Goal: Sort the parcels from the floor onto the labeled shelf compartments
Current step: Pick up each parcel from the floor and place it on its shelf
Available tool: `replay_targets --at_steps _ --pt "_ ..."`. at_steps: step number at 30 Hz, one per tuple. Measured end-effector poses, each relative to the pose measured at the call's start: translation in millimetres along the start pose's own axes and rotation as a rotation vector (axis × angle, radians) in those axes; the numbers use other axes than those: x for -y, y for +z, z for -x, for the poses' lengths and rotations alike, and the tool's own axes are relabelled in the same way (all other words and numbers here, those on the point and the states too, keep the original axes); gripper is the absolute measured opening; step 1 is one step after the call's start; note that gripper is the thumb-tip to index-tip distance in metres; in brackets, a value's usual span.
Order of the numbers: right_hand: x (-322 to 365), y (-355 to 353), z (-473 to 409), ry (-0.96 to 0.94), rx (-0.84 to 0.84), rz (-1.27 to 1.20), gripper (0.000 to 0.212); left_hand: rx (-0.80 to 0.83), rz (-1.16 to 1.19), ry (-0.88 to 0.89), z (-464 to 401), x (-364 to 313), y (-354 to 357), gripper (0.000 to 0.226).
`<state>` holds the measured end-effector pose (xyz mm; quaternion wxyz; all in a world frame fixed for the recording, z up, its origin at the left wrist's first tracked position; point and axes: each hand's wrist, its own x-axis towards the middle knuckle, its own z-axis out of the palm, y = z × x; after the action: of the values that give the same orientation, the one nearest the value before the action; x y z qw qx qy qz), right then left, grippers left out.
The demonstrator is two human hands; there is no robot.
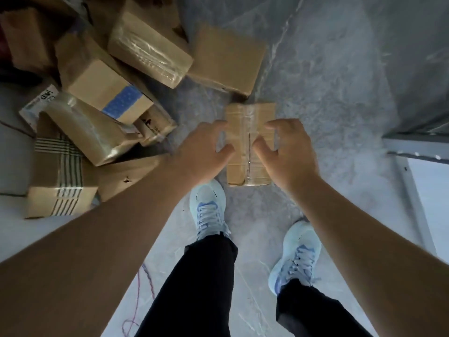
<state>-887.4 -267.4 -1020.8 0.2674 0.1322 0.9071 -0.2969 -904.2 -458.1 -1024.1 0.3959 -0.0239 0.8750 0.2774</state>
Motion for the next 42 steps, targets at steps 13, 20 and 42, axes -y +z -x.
replay_targets --at_steps 13,20,42 --pt "-36.3 81.7 -42.7 0.287 -0.070 -0.454 0.036 0.220 0.433 -0.296 -61.8 29.6 36.1 0.031" --pt "-17.5 36.3 6.1 0.469 -0.061 -0.751 0.061 0.113 0.697 -0.396 -2.8 -11.9 19.3 0.021" --pt "47.2 -161.2 177.7 0.294 -0.081 -0.867 0.047 -0.246 0.943 -0.276 197.4 -168.9 -84.0 0.033"
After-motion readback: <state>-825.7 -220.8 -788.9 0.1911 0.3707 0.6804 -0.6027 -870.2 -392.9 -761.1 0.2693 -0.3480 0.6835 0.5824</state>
